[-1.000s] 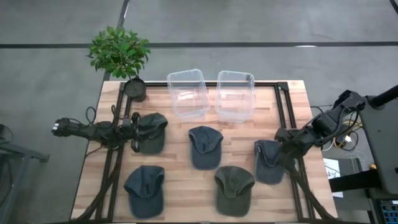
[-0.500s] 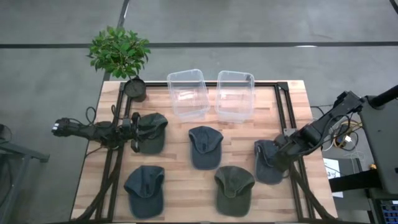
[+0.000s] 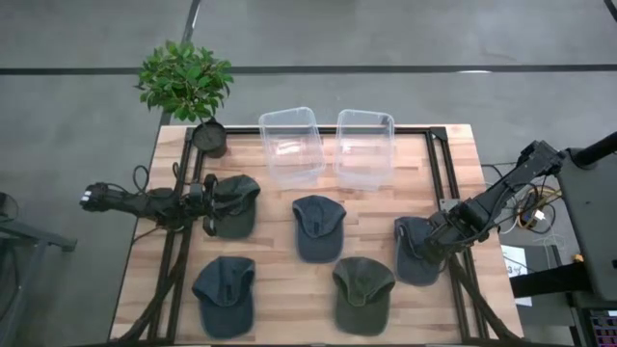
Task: Pick & Place hat
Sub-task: Put the top right blue cap into the left transparent bin
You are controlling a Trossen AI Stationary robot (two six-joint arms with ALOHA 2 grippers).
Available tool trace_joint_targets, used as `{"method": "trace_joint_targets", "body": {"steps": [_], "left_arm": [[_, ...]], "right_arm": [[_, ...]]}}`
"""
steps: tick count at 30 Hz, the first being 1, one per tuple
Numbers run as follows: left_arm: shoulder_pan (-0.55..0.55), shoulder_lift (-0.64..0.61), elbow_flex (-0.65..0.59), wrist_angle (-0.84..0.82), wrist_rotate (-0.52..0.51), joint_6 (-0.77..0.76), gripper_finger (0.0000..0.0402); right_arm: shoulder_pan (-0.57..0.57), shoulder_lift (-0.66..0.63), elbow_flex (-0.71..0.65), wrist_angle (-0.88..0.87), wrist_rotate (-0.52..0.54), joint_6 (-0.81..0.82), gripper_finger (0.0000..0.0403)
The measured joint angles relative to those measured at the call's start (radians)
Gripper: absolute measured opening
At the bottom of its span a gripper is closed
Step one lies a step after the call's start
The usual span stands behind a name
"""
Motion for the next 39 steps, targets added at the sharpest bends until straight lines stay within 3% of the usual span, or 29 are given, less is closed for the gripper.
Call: {"method": "trace_joint_targets", "body": {"steps": [6,17,26,33,39], "left_arm": [[0.0,0.0,0.0,0.0,0.0,0.0,0.0107],[0.0,0.0,0.0,0.0,0.0,0.001,0.0107],[0.0,0.0,0.001,0.0,0.0,0.001,0.0107],[0.0,0.0,0.001,0.0,0.0,0.001,0.0107],[0.0,0.0,0.001,0.0,0.0,0.001,0.0107]], "right_arm": [[0.0,0.0,-0.076,0.045,-0.004,0.106,0.0206],[0.0,-0.001,-0.16,0.156,0.025,0.234,0.021],[0.0,0.0,-0.29,0.433,0.051,0.266,0.0209],[0.0,-0.001,-0.316,0.474,0.06,0.279,0.018],[-0.001,-0.002,-0.303,0.464,0.061,0.271,0.0111]]}}
